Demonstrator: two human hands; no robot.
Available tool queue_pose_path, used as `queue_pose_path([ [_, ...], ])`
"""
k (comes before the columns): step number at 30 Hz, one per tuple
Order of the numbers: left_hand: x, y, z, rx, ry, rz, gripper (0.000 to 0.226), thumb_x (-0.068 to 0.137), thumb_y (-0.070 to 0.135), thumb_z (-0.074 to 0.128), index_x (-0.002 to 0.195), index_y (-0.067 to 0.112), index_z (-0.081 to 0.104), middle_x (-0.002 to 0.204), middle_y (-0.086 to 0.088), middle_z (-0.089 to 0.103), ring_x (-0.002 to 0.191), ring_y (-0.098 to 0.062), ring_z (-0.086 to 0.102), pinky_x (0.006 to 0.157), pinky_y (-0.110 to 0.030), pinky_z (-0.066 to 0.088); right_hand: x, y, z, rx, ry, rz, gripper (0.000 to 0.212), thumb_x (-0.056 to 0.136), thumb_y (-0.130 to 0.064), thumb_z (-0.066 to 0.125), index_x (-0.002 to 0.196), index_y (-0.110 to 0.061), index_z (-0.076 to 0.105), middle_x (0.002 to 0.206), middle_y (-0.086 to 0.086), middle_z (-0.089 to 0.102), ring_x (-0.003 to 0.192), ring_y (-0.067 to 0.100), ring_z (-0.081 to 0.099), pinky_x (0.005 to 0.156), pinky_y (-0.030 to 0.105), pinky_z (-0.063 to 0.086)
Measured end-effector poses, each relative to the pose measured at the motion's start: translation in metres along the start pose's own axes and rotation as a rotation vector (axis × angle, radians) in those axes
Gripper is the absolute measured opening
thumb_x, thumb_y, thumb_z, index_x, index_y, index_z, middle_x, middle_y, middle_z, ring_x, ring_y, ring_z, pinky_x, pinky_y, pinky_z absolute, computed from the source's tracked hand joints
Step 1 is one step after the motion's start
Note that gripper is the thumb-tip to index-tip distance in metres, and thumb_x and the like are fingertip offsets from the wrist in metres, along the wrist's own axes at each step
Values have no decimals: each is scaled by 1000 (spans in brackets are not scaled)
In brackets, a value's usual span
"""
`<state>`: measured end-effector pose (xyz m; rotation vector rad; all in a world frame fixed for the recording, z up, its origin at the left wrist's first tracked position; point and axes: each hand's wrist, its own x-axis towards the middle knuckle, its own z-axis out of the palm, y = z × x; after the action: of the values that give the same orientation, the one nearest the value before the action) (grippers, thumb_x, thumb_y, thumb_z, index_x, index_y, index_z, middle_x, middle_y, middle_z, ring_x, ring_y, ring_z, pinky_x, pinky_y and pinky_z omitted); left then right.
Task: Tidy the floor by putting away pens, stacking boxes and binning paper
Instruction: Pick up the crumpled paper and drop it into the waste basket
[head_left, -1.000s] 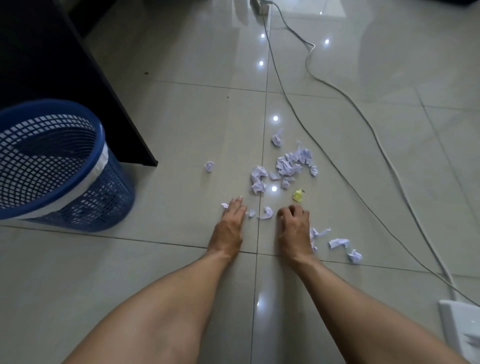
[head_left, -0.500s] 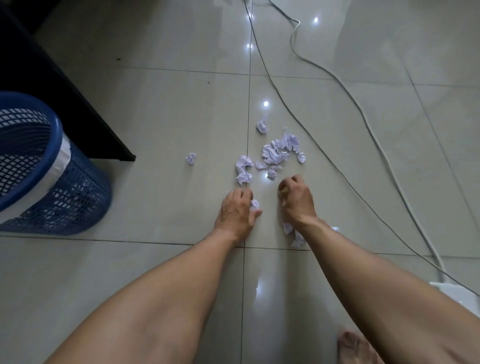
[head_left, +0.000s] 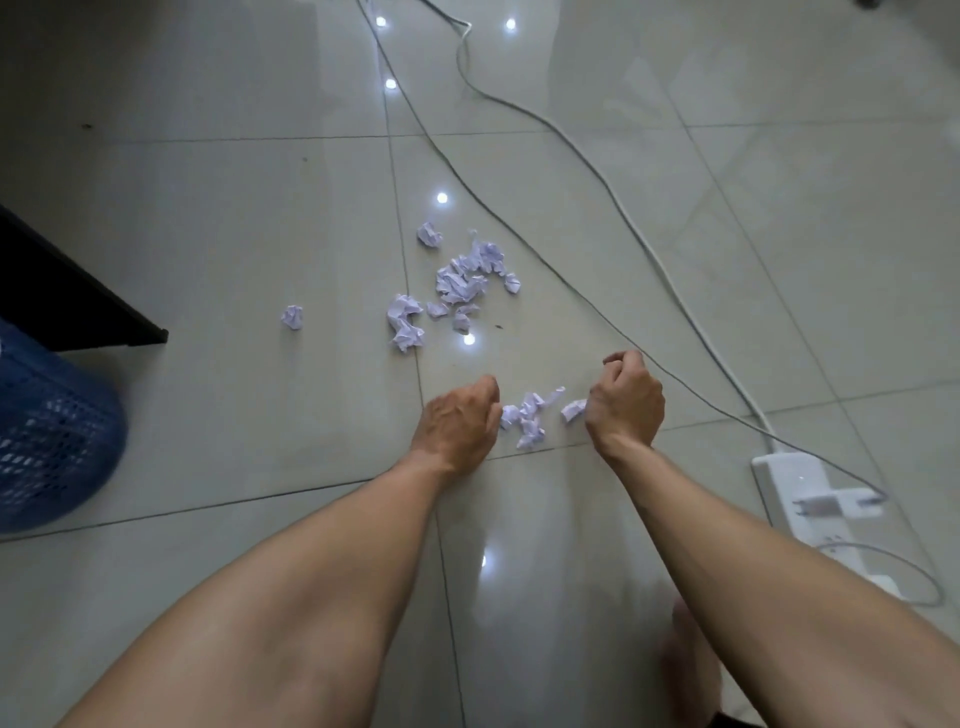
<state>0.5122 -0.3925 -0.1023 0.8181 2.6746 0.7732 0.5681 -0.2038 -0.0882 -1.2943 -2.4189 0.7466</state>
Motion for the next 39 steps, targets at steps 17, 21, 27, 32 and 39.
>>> queue_pose_path([
  [17,6,18,30,305,-102,107,42,101,46,44,136,22,43,111,-12,53,98,-34,57,81,-41,40,-36,25,6,-182,-313,-125,58,95,-68,34,141,-33,32,118,14,52,103,38,60,86,43,45],
  [21,6,0,21,241,-83,65,27,103,28,41,123,11,48,110,-15,55,95,-38,60,76,-42,43,-37,8,21,-311,-365,-192,53,97,-64,44,138,-31,38,116,15,47,99,39,58,82,41,45],
  [27,-1,-25,-5,109,-64,65,13,94,23,51,95,11,47,95,-18,60,84,-41,58,64,-37,32,-33,-9,42,-417,-434,-383,24,107,-30,41,116,-9,49,113,20,53,96,43,63,70,38,37],
  [32,4,-20,-30,-42,128,-75,21,94,21,50,76,12,43,68,-11,50,66,-40,50,59,-35,28,-10,-33,51,-150,-433,-113,25,97,-21,49,100,2,59,108,29,66,98,45,62,73,39,42],
  [39,13,-34,-79,-170,404,-362,32,80,31,40,55,14,30,49,-2,30,57,-32,35,50,-36,18,-2,-75,50,73,-358,-112,21,90,-17,53,77,-3,48,65,11,47,68,33,46,59,35,29],
])
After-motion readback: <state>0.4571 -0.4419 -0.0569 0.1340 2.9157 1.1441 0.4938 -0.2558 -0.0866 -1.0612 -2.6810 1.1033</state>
